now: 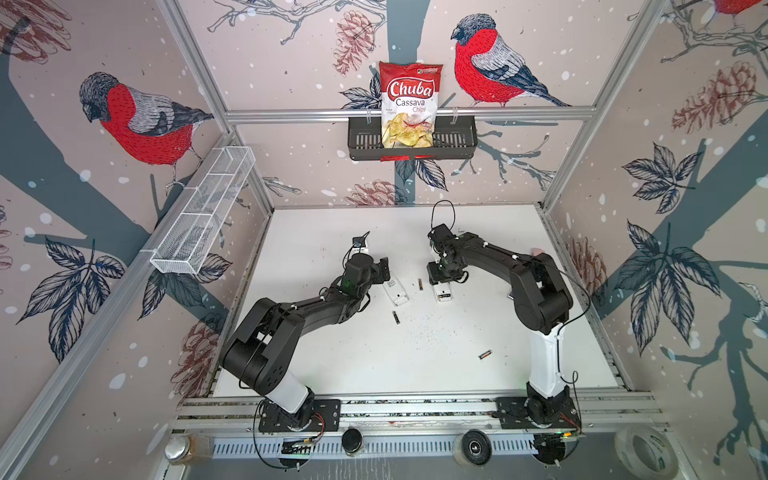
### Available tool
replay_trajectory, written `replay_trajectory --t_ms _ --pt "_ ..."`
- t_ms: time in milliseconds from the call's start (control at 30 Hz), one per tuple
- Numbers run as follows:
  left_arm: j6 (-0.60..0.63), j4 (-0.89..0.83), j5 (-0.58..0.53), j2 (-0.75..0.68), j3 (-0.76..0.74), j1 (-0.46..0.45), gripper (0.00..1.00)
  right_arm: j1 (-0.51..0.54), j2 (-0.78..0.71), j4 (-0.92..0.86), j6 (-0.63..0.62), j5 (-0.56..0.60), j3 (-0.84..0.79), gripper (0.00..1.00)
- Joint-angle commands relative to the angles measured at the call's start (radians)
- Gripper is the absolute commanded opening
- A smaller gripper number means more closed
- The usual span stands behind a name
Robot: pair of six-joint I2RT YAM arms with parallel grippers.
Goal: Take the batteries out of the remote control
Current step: 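Release the cover onto the table with the left gripper while the right gripper lowers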
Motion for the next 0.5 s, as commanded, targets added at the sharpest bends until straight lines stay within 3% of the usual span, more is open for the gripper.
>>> replay_trajectory --t_ms 0,467 --pt "0.002 0.029 0.026 -0.029 -0.013 0.002 0.87 0.013 0.03 -0.016 -0.009 0.022 0.026 0.4" --pt "-0.003 0.048 0.045 -0.094 -0.068 0.002 0.87 0.045 0.131 -0.073 -0.003 0.061 0.127 0.43"
